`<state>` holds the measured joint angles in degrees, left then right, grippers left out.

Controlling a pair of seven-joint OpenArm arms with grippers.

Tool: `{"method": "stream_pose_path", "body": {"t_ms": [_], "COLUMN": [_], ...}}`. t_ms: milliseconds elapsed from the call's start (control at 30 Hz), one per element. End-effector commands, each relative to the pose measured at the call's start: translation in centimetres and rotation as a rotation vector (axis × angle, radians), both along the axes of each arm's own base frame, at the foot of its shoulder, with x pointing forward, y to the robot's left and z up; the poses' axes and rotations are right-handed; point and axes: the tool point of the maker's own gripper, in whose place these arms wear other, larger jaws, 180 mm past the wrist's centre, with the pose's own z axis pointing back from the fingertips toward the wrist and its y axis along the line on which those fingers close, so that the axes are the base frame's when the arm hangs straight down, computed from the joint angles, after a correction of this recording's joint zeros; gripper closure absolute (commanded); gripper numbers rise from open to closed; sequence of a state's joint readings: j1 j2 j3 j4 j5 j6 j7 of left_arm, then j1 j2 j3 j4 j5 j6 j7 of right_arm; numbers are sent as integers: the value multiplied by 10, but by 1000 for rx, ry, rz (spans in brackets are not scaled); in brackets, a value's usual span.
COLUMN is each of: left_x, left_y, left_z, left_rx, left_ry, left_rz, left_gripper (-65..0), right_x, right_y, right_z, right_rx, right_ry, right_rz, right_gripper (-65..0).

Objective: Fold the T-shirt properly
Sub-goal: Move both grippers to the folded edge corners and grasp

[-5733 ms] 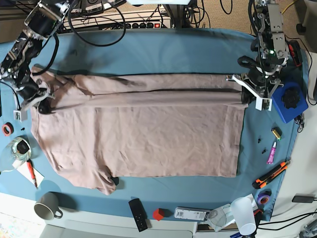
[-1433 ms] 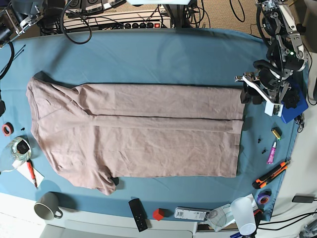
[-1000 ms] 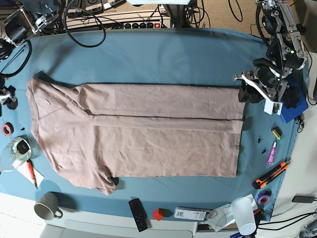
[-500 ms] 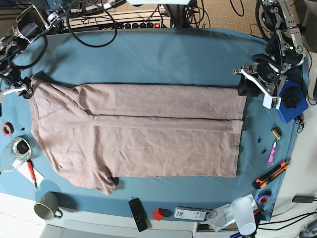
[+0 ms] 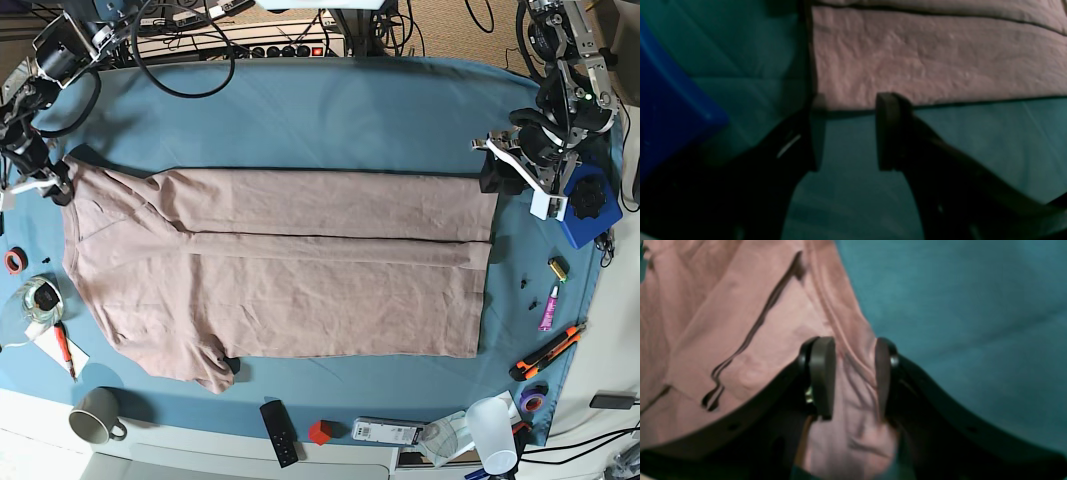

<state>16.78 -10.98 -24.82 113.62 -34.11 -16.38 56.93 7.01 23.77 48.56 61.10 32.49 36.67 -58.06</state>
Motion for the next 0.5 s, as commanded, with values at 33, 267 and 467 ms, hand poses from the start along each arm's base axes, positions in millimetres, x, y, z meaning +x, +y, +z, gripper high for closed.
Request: {"method": "stream_pose_path", "body": {"t_ms": [33,267,467], "left_x": [7,7,15], "left_y": [1,1,6], "left_z": [12,12,19], "left_rx": [2,2,24], "left_ry": [-52,-53,-113], "left_rz": [-4,-3,19], "left_gripper": [-252,-252,-252], "right_x": [3,8,6], "right_y": [9,22,21], "right_z": [-3,-10,-11], "right_rx": [-12,-17,-21], "right_ry": [48,85,97], "right_rz": [58,105,105], "right_gripper": [-211,-210,-209]}}
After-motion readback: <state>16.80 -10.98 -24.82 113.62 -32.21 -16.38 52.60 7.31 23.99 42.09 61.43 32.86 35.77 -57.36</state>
